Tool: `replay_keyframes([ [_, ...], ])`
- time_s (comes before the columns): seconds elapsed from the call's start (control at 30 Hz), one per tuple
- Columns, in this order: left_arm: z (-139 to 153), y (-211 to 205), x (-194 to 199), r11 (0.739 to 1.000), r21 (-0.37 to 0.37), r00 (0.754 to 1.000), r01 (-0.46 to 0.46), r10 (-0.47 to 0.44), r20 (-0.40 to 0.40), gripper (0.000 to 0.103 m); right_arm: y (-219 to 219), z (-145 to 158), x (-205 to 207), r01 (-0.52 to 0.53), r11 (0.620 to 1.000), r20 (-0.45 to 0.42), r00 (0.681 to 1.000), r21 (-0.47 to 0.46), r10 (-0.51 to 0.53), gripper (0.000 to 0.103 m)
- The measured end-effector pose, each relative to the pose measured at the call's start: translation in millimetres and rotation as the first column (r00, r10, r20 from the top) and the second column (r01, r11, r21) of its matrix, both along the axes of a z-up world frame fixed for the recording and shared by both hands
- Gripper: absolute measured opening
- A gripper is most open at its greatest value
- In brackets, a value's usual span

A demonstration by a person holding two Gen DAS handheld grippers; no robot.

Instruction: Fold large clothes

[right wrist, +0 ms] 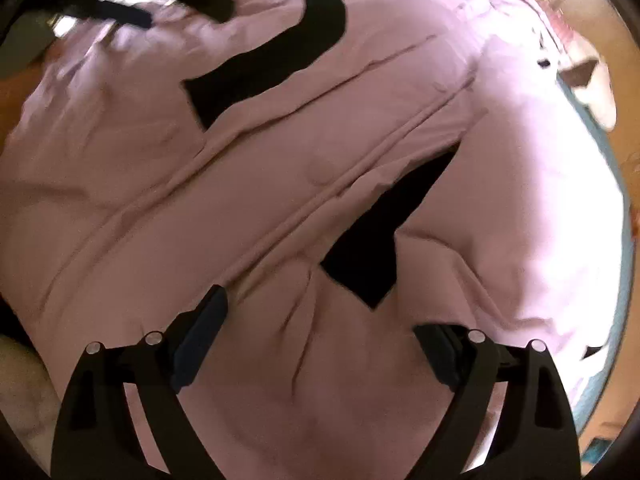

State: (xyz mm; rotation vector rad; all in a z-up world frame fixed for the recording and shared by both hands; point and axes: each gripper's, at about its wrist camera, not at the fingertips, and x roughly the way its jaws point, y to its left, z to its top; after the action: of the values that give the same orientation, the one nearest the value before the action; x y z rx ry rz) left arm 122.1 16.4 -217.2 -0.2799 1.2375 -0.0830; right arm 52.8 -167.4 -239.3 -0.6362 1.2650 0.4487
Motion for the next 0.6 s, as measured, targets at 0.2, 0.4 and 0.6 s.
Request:
replay_keyframes([
  [0.2, -2.2, -1.9, 1.0, 1.000, 0.003, 1.000, -0.001, 0.001, -0.003, 0.101, 4.4, 34.7, -34.1, -0.110, 0.988, 0.024, 0.994, 0.112, 0.108, 0.090],
  [0.4, -2.1, -2.0, 0.3, 1.000, 0.001, 1.000, 0.000, 0.000, -0.003, 0.101, -29.4, 102.6, -26.0, -0.112, 0.893, 0.212, 0.977, 0.435, 0.019, 0.092],
  [0.6, 0.3, -2.5, -1.8, 1.000, -0.006, 1.000, 0.002, -0.001, 0.015, 0.101, -149.7, 91.7, 36.3, 0.501, 0.675, 0.145, 0.735, 0.541, -0.662, 0.093],
])
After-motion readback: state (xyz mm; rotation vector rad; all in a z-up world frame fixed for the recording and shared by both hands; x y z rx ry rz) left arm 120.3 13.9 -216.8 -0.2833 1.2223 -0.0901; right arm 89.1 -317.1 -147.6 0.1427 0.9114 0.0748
